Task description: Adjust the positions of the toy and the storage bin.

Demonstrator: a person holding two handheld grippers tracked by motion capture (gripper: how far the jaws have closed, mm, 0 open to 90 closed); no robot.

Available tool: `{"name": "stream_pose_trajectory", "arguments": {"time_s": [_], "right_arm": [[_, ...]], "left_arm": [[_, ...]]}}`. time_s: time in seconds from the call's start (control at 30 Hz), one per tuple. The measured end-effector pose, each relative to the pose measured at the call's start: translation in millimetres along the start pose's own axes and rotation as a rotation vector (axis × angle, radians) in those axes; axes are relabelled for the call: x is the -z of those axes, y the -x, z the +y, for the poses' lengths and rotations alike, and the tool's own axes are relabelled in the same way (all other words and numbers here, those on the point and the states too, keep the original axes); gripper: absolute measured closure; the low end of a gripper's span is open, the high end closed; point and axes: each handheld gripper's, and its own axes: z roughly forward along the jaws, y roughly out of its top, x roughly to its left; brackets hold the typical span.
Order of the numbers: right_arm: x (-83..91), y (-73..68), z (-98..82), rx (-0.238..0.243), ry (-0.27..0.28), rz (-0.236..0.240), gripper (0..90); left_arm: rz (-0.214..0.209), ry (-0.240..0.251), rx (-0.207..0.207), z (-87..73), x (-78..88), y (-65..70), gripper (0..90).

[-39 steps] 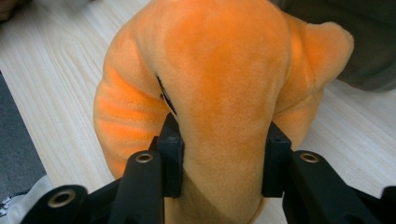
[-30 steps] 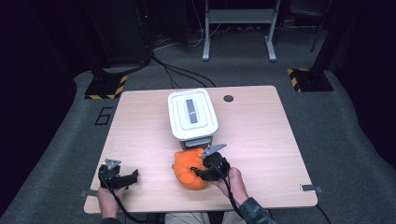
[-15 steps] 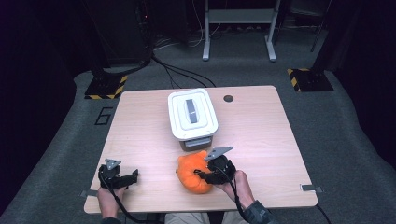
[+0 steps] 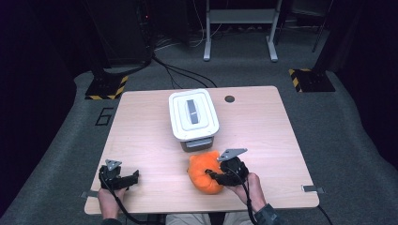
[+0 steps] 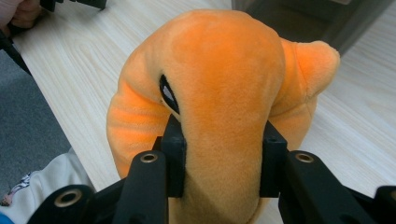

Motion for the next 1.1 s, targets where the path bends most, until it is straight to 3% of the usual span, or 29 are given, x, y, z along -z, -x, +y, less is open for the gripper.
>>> {"name": "stream_pose_trajectory", "arguments": {"time_s": [0.63,1.1], "right_arm": [[30.1,28.7,-16.5,-0.055,0.016,-0.087,63.2],[55.3,62.2,-30.8,-0.124,0.027,-0.199,63.0]], "left_arm": [[0.0,0.0,0.0,0.0,0.0,0.0,4.8],[0.0,0.0,-0.001,0.0,0.0,-0.1,4.8]]}}
